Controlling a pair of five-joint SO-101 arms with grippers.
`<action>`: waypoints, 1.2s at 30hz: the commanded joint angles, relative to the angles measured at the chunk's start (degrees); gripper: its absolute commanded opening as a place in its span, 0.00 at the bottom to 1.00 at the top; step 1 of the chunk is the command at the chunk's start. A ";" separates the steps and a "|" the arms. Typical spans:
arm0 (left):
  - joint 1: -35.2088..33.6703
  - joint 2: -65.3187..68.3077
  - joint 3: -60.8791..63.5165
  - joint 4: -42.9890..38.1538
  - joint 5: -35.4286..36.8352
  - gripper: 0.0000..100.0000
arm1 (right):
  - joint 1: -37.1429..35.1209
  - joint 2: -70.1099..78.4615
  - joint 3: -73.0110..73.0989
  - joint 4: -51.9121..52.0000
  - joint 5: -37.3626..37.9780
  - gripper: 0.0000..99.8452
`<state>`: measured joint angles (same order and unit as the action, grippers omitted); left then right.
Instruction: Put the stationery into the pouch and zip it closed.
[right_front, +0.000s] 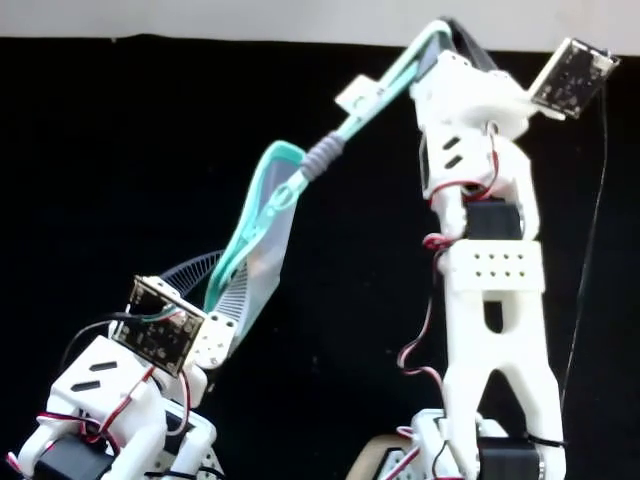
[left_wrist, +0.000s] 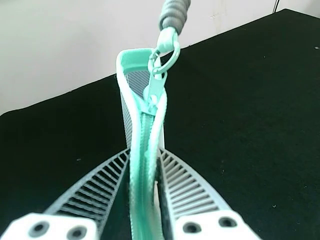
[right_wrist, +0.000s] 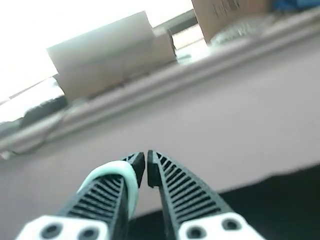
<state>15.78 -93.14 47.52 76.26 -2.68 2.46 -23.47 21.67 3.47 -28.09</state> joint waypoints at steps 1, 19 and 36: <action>-1.19 -1.19 0.04 1.41 -0.09 0.01 | 8.66 0.40 -0.66 -11.38 -0.18 0.01; -0.84 -1.19 -0.31 4.22 -0.09 0.01 | 4.26 33.54 -16.57 -13.76 -0.18 0.01; -1.19 -1.10 -0.04 4.22 -0.09 0.01 | 4.62 75.38 -63.25 -13.41 11.69 0.01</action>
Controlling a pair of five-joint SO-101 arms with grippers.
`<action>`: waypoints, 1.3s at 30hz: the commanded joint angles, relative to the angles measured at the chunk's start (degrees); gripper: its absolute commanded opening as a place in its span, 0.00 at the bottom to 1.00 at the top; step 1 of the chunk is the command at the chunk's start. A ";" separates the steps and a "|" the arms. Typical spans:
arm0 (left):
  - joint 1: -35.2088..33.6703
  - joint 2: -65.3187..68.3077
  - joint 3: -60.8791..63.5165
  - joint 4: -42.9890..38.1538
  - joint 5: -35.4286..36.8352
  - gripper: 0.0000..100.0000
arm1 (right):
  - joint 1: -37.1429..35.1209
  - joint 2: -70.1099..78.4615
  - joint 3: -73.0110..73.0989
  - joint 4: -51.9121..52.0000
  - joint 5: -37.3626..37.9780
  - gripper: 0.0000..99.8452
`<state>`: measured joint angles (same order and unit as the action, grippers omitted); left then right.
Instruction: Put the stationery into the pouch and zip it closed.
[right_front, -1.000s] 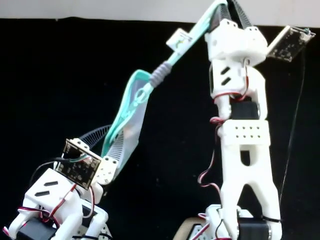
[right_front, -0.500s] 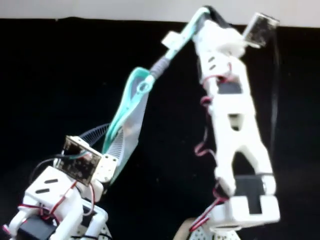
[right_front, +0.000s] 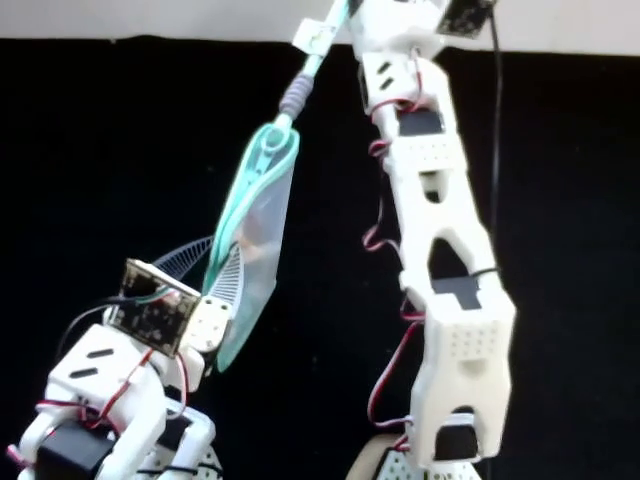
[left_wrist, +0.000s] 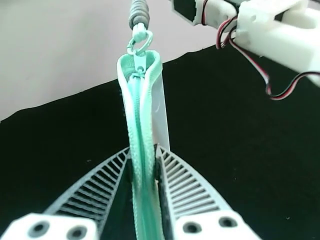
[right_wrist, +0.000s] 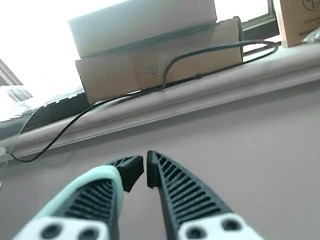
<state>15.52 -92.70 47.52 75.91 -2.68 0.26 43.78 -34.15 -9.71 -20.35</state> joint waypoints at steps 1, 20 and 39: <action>-0.92 -1.54 -0.04 4.57 -0.09 0.01 | 7.08 10.07 -9.36 -0.22 5.19 0.01; -1.01 -1.10 0.04 4.66 -0.09 0.01 | 8.84 28.18 -29.49 0.22 10.20 0.01; -1.01 -1.19 0.13 4.66 -0.09 0.01 | 8.48 28.00 -52.26 40.22 10.29 0.01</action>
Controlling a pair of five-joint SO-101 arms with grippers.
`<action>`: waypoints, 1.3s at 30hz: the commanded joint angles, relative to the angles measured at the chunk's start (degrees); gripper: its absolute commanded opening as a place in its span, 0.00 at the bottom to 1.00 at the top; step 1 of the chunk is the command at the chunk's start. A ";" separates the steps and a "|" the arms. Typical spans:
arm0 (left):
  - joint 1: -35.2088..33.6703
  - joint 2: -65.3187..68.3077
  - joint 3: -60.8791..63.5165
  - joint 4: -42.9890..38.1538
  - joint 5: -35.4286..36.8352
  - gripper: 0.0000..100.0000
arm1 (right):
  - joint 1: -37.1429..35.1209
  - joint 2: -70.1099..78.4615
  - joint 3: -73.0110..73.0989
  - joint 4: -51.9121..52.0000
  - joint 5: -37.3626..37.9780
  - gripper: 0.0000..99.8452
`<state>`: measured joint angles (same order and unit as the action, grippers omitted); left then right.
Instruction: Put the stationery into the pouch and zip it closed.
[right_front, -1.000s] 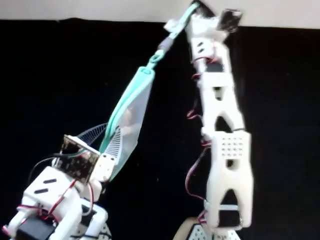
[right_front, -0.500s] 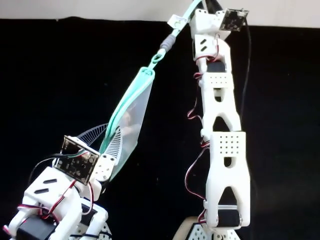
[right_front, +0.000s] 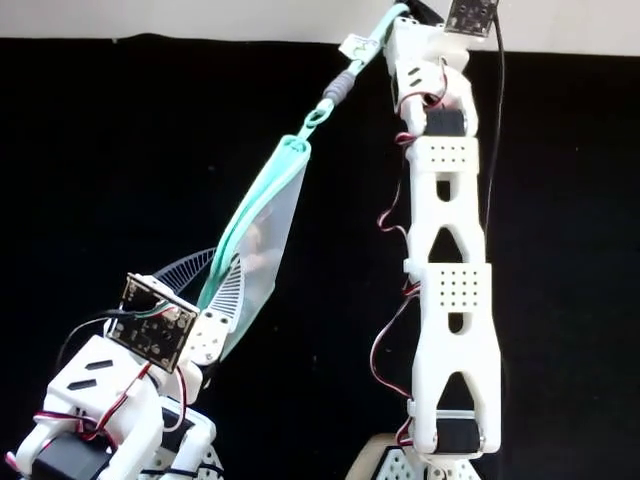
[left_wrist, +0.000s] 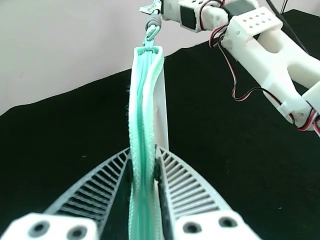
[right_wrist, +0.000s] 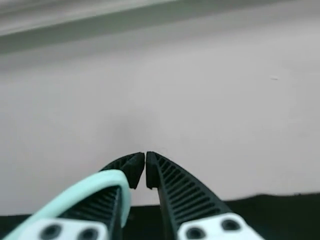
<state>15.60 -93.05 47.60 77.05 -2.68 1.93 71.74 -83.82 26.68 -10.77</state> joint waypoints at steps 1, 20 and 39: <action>-1.10 -0.84 0.04 3.52 -0.09 0.01 | 6.81 0.04 -3.47 4.79 0.70 0.02; -1.01 -1.27 2.59 3.08 -0.09 0.01 | 2.77 -6.11 -17.89 49.36 0.53 0.30; -0.75 -1.36 3.38 2.99 -0.09 0.01 | -2.42 -26.51 -17.89 74.24 0.70 0.30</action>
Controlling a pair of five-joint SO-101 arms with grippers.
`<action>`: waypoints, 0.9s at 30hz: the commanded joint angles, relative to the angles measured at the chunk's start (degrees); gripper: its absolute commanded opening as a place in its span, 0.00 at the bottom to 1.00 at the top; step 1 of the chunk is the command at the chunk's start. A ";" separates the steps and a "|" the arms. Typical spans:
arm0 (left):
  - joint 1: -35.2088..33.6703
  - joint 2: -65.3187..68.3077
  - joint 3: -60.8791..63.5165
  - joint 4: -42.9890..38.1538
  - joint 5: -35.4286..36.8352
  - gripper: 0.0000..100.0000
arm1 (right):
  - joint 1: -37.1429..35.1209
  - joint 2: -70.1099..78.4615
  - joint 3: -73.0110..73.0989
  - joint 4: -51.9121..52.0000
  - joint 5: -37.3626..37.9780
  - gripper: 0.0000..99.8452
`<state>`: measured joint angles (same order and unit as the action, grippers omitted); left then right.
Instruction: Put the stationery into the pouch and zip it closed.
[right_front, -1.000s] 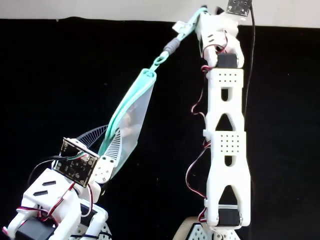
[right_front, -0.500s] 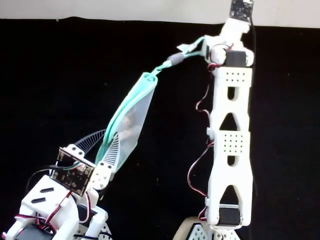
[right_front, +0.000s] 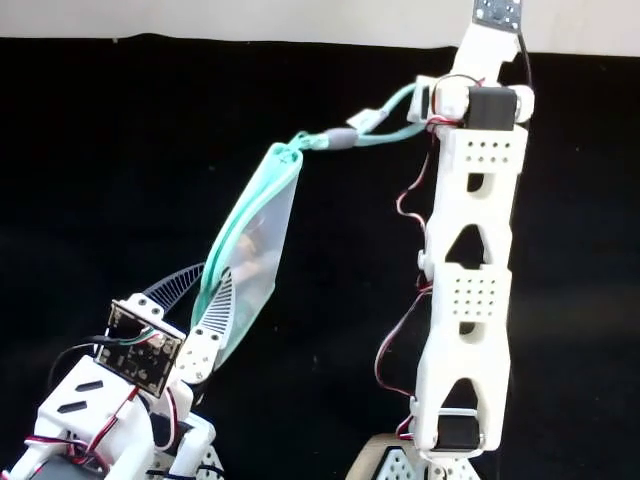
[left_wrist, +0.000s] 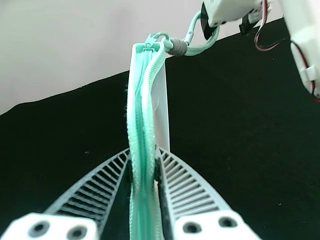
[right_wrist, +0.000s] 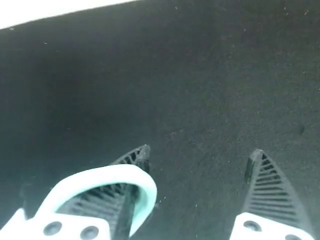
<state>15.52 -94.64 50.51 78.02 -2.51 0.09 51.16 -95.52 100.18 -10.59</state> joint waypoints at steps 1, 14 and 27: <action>-0.66 0.22 0.48 2.02 -0.26 0.01 | -0.57 -6.73 -6.20 0.75 0.53 0.30; -1.01 0.22 0.57 -7.65 -0.18 0.01 | -1.54 -17.19 -6.20 0.84 0.53 0.30; -13.85 0.31 -9.63 -9.41 0.09 0.18 | -1.54 -17.27 -6.11 0.84 0.53 0.30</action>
<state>2.77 -94.46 44.88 69.93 -2.42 -1.14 37.27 -95.52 100.44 -10.59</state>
